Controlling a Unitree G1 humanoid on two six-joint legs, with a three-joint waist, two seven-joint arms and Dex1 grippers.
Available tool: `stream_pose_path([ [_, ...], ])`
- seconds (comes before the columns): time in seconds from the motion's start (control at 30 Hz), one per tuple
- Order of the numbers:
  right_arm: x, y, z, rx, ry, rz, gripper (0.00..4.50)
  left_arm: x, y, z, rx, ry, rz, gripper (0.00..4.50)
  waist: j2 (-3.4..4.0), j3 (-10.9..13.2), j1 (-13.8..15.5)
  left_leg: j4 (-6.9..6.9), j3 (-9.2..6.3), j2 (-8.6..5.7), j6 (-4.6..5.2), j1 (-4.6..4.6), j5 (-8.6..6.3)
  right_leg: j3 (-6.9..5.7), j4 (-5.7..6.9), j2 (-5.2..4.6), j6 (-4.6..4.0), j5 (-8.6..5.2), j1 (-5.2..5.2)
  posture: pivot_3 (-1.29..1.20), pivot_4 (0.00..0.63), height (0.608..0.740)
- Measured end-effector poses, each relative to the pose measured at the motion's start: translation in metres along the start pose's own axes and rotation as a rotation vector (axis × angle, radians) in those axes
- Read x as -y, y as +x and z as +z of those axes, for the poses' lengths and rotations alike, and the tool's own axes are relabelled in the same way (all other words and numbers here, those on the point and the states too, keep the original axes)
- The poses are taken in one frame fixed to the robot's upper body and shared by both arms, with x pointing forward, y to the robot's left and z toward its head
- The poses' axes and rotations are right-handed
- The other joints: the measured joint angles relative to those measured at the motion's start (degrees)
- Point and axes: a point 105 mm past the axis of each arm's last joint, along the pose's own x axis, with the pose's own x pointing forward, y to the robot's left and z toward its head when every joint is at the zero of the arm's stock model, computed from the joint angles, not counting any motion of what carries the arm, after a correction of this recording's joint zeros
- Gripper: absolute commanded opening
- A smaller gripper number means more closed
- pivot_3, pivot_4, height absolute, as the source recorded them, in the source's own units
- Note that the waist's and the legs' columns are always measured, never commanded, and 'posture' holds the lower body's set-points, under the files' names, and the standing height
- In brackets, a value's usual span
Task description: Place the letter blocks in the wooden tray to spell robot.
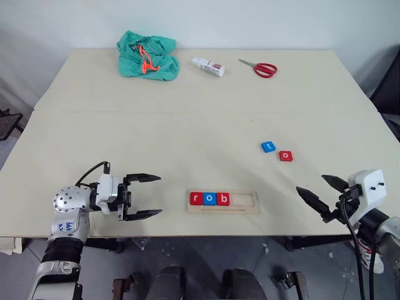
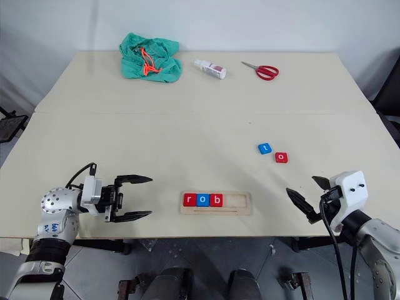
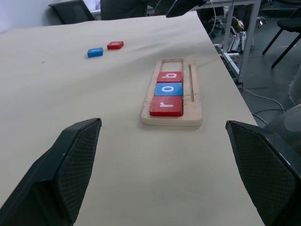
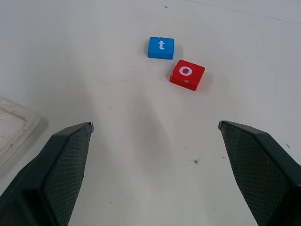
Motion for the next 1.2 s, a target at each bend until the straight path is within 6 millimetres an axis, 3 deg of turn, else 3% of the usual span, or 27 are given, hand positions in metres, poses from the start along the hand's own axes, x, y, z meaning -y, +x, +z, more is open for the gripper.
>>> stream_pose_path([
  [0.27,0.001,0.007,0.011,0.038,-0.008,-0.011,4.47,-0.002,-0.005,0.001,-0.013,0.005,0.012,4.50,0.00,0.00,-0.05,0.00,0.00,0.00,0.00,0.01,0.00,0.00,0.01,0.00,0.00,0.00,0.01,0.00,0.150,0.740],
  [0.47,0.004,0.039,0.027,0.064,0.005,-0.041,4.47,-0.003,-0.017,0.002,-0.035,0.010,0.040,4.50,0.02,-0.01,-0.30,-0.01,0.00,0.03,0.00,0.03,0.00,0.01,0.04,0.02,0.00,0.00,-0.03,0.00,0.150,0.740],
  [0.63,0.000,0.069,0.017,0.029,0.045,-0.049,4.47,0.000,-0.018,0.001,-0.038,0.006,0.047,4.50,0.02,-0.01,-0.10,0.02,-0.04,-0.02,0.00,0.01,0.00,0.01,0.09,-0.02,0.00,0.00,-0.03,0.00,0.150,0.740],
  [0.9,0.020,0.108,0.008,-0.005,0.054,-0.184,4.47,0.005,-0.014,0.005,-0.030,0.021,0.048,4.50,0.02,-0.01,-0.47,0.01,-0.01,0.00,-0.01,0.01,0.00,0.02,0.35,-0.03,0.00,0.00,-0.20,0.00,0.150,0.740],
  [1.2,0.021,0.124,-0.005,-0.043,0.057,-0.223,4.47,0.009,-0.013,0.005,-0.033,0.018,0.065,4.50,0.02,-0.01,-0.44,0.02,-0.03,0.01,-0.01,0.03,0.00,0.02,0.42,-0.04,0.00,0.00,-0.19,0.00,0.150,0.740],
])
